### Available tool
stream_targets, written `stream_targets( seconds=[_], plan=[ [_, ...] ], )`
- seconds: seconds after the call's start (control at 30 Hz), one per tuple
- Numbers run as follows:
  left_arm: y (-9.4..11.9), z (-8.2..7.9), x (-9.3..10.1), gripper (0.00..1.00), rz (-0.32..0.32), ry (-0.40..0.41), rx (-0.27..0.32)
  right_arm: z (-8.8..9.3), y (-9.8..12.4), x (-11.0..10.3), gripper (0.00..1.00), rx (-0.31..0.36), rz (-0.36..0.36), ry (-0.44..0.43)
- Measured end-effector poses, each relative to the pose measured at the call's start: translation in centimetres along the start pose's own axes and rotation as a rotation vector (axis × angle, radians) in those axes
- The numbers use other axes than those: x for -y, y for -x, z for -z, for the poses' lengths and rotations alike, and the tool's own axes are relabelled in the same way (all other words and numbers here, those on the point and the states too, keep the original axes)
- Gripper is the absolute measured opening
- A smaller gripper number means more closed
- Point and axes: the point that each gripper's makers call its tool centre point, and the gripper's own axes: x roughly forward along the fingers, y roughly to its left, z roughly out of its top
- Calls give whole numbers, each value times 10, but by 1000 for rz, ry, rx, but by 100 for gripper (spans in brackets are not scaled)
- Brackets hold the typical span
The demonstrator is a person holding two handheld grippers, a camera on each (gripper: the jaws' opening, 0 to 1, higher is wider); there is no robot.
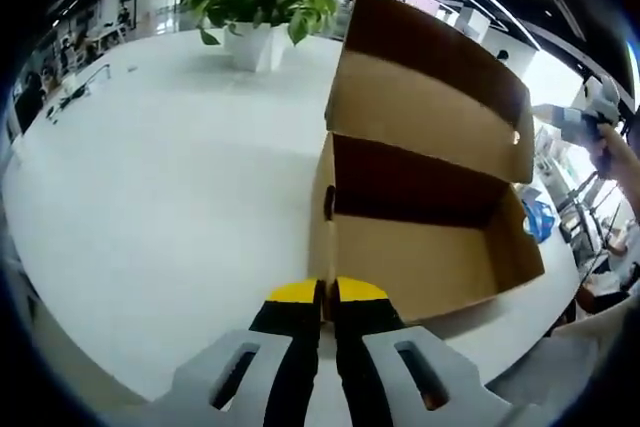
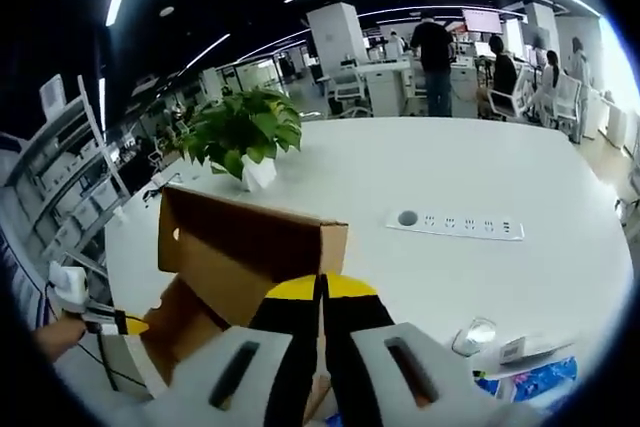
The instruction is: Operate the shoe box by opening the lid, removing the specified soft item, and placing it in the target area until the item is outside and the box remains undamaged.
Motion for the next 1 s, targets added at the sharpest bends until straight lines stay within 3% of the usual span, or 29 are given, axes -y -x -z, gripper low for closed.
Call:
stream_targets(
  seconds=[0.5,1.0],
  plan=[
    [1,0,-1,1,4,-3,9,12,31,-20,0,33,-26,-1],
    [1,0,-2,2,19,4,24,26,49,-31,0,84,-18,-17]
  ],
)
